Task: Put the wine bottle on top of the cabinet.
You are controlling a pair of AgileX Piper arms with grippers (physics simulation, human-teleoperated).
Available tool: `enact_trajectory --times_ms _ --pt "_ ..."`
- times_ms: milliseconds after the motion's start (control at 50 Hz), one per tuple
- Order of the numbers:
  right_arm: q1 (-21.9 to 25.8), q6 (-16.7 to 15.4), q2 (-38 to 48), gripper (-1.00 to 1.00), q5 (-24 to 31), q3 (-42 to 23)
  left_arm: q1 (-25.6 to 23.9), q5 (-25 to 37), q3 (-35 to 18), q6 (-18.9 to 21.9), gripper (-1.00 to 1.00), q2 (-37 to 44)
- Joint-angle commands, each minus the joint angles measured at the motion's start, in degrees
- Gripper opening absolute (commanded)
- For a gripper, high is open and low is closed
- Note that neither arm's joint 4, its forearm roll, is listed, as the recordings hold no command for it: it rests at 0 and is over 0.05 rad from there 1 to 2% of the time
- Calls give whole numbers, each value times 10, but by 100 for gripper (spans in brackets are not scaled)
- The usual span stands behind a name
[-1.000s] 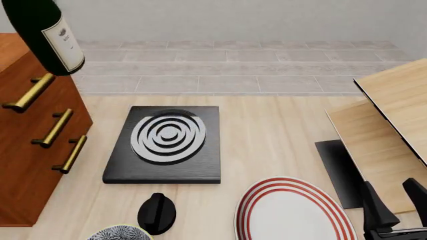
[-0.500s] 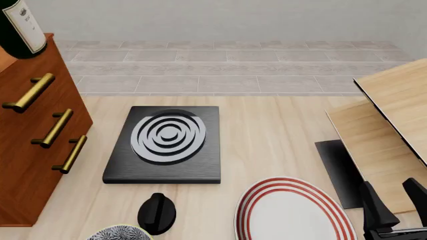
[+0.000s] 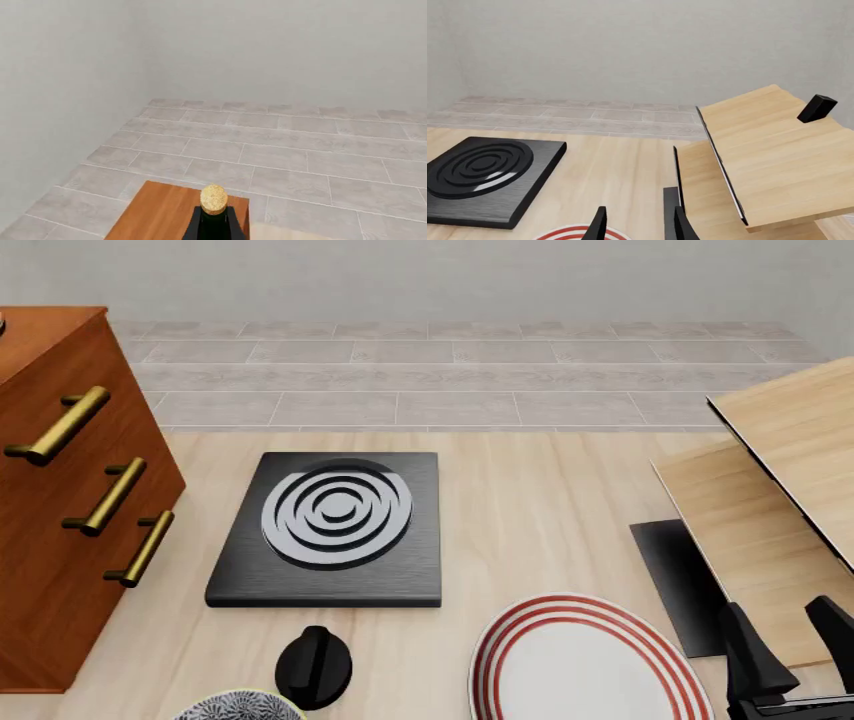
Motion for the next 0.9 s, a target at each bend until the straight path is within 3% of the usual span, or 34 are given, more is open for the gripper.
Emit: enact_trajectory --times_ms 20,100,140,240,300,360,460,580,900 --pt "-1 -1 0 100 0 0 52 1 -33 -2 -100 35" --pt "0 -1 0 100 0 0 65 -2 -31 2 -100 45" --pt "0 -1 0 100 0 0 84 -20 -14 41 -100 45" --pt "0 -1 -1 100 0 0 102 -30 -1 24 -100 57" --pt "-1 -1 -1 100 1 0 116 -52 31 63 -100 50" --pt "-1 -1 -1 100 1 0 115 -49 33 45 -100 50" --pt "0 -2 -1 100 1 0 129 -73 59 68 -100 50" --pt "-1 -2 -1 100 1 0 128 -75 69 47 -100 52" --pt "-1 -1 -2 100 1 0 134 -118 144 49 -100 48"
